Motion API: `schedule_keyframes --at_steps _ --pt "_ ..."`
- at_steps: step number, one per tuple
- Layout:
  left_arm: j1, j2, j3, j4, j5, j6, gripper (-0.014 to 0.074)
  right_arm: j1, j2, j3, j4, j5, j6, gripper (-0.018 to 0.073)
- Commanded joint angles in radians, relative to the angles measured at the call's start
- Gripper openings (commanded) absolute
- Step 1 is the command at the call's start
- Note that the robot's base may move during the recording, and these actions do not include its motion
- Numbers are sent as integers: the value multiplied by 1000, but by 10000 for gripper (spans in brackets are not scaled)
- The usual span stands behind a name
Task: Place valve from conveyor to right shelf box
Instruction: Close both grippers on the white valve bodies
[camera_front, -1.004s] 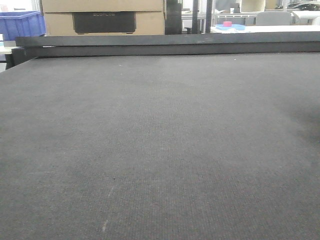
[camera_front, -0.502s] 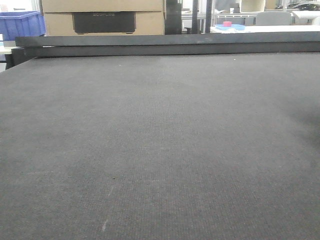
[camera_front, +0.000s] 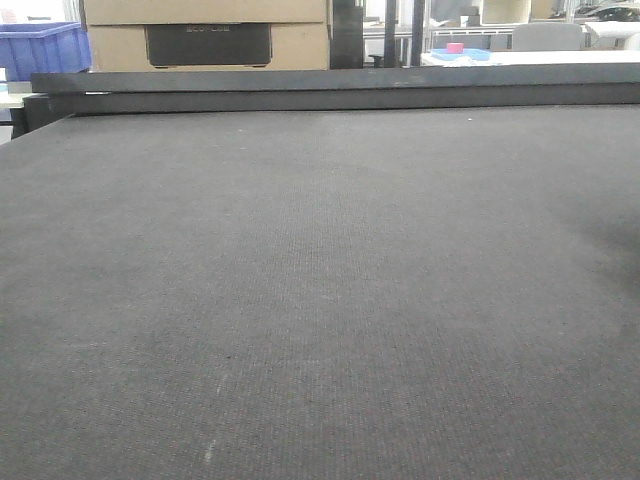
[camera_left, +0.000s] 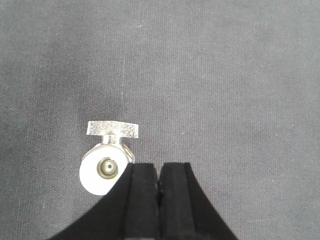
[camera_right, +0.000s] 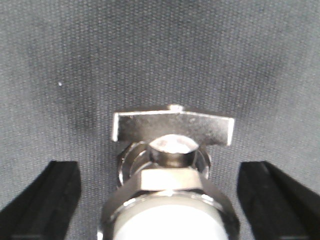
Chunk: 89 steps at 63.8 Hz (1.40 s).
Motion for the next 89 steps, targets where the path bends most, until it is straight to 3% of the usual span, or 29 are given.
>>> schedule_keyframes --at_steps 1,5,15,25,32,36,42,51,57,62,67,78,89 --pt "-2 -1 -6 -8 -2 -6 -111 -6 -5 2 -13 -4 -3 358" --pt "-2 -1 -6 -8 -2 -6 -111 -6 -5 2 -13 -4 -3 243" --pt "-2 -1 -6 -8 -2 -6 -111 -6 -5 2 -13 -6 13 -162" --pt "4 -1 -6 0 2 -9 -111 -6 -5 2 -13 -10 15 -162" --pt "83 -1 -19 -47 55 -11 -111 -6 -5 2 -13 -12 15 -162" --pt "142 -1 -31 -86 103 24 -111 -6 -5 2 -13 -15 15 -162" --pt "197 -1 -36 -136 125 146 -111 -6 -5 2 -13 -19 15 -162" --pt "185 1 -36 -140 134 265 -111 -6 -5 2 -13 -49 15 -162" --pt "153 1 -36 -114 132 265 -104 -6 -5 2 -13 -70 15 -162" --pt "124 3 -36 -68 121 260 -39 -6 -5 2 -13 -74 15 -162" --pt "103 16 -36 -8 118 237 94 -6 -5 2 -11 -74 15 -162" --pt "101 91 -36 -8 127 183 395 -6 -5 2 -9 -74 15 -162" --pt "101 188 -36 -8 121 174 456 -6 -5 2 -1 -74 15 -162"
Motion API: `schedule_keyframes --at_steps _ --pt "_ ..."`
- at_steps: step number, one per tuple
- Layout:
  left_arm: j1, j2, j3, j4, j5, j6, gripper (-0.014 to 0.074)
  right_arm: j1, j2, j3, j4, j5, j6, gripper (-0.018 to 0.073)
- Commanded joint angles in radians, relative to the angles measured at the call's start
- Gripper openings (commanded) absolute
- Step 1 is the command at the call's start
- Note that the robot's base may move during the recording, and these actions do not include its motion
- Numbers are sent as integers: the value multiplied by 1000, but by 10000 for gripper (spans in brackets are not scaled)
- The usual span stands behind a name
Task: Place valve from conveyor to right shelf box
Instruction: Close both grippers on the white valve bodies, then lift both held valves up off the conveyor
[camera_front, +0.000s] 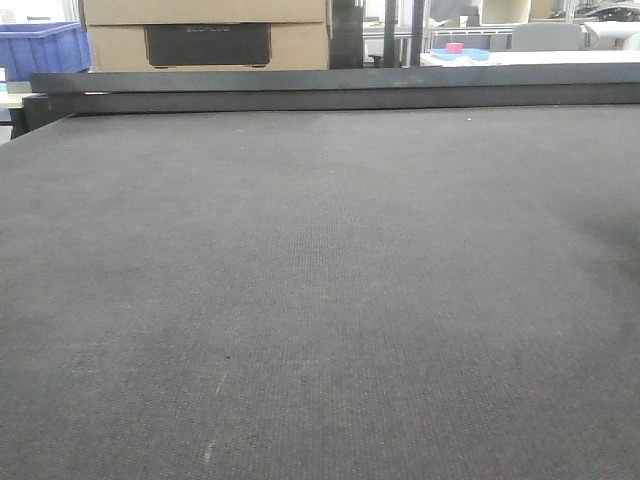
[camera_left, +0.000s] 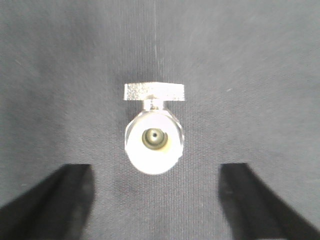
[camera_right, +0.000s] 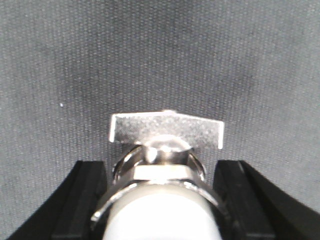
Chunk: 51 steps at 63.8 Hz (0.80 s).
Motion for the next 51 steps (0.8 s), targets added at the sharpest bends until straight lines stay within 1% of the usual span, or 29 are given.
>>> schedule_keyframes --at_steps 1,16,30,45,51 --pt "-7 48 -7 0 -9 -12 456 -4 -5 2 3 -24 2 -162" --pt "-7 175 -7 0 -1 -12 456 -4 -5 2 3 -24 2 -162" --pt "-7 226 -7 6 -13 -12 451 -4 -5 2 5 -27 2 -162" --pt "-7 229 -7 6 -77 -12 375 -4 -5 2 7 -27 2 -162" --pt "-7 229 -7 6 -82 -12 366 -4 -5 2 7 -27 2 -162"
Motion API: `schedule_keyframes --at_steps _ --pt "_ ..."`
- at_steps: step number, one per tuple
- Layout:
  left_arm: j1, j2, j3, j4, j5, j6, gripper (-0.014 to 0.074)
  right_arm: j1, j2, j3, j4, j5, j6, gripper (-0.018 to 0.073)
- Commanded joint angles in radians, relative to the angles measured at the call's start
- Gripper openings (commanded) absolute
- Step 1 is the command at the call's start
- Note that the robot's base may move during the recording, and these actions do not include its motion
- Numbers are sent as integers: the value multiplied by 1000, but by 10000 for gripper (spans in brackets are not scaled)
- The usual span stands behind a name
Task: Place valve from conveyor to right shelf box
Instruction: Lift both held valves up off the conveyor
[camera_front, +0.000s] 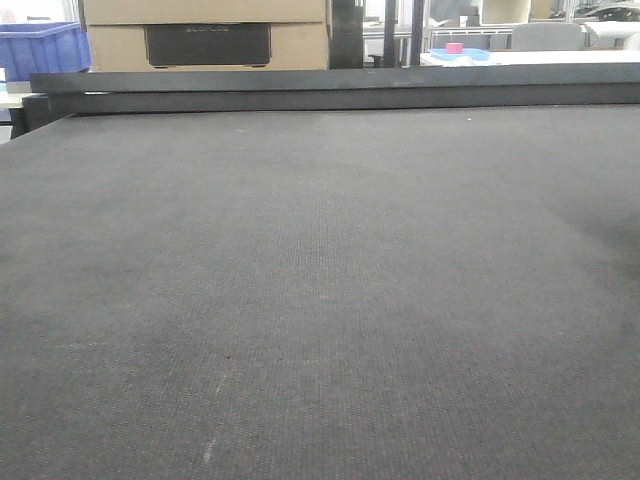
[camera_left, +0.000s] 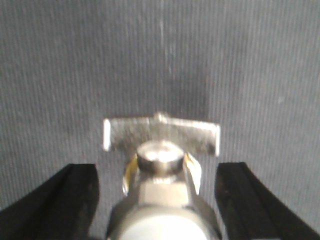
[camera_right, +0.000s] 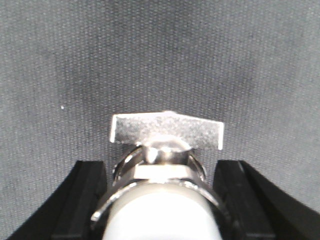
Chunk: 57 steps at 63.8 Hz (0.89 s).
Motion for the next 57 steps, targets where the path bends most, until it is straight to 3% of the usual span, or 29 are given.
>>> schedule_keyframes --at_steps 1,43,53,57 --pt "-3 0 -7 6 -11 -9 366 -4 -5 2 3 -22 2 -162" --pt "-3 0 -7 0 35 -9 355 -4 -5 2 31 -35 2 -162" --pt "-3 0 -7 -9 37 -9 275 -4 -5 2 40 -37 2 -162" --pt "-3 0 -7 -27 50 -9 153 -4 -5 2 40 -37 2 -162"
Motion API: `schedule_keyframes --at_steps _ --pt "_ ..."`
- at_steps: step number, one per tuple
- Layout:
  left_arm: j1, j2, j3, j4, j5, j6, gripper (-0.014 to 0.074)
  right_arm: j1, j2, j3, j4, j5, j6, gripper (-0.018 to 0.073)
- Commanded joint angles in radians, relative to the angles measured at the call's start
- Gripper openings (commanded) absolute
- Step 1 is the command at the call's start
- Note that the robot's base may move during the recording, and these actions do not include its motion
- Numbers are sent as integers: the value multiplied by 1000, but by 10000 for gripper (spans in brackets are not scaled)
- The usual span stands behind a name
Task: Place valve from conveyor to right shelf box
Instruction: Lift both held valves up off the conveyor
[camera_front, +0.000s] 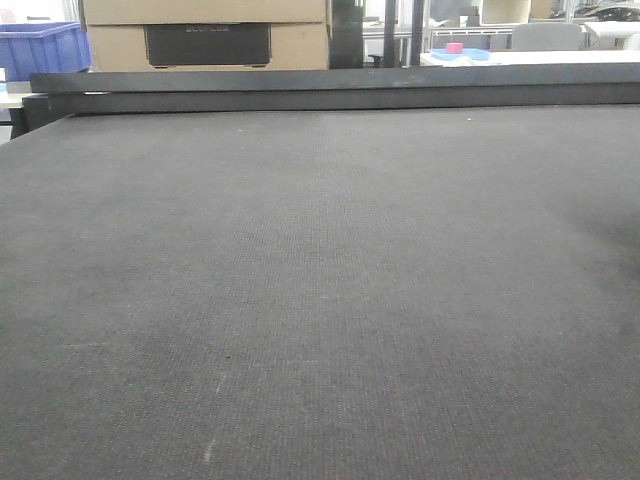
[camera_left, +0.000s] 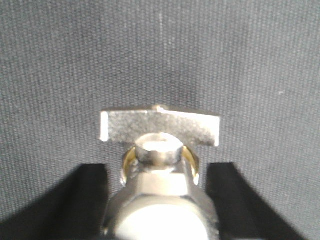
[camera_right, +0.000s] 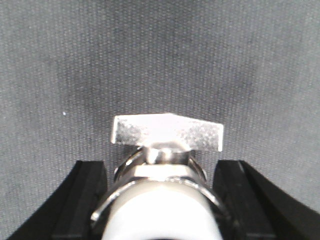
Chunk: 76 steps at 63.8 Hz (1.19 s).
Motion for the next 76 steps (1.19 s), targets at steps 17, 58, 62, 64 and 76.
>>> schedule_keyframes --at_steps 17,58,62,64,76 --pt "-3 -36 -7 -67 24 -5 -111 -4 -110 -55 22 -43 2 -164" --pt "-5 -510 24 -150 -326 54 -111 0 -443 12 25 -338 2 -164" --pt "-5 -553 62 -150 -389 61 -111 0 -484 59 25 -391 2 -164" --pt "-5 -582 92 -150 -416 61 -111 0 -503 79 25 -411 2 -164" --pt "-5 -727 235 -150 -528 61 -111 0 -621 177 25 -509 2 -164"
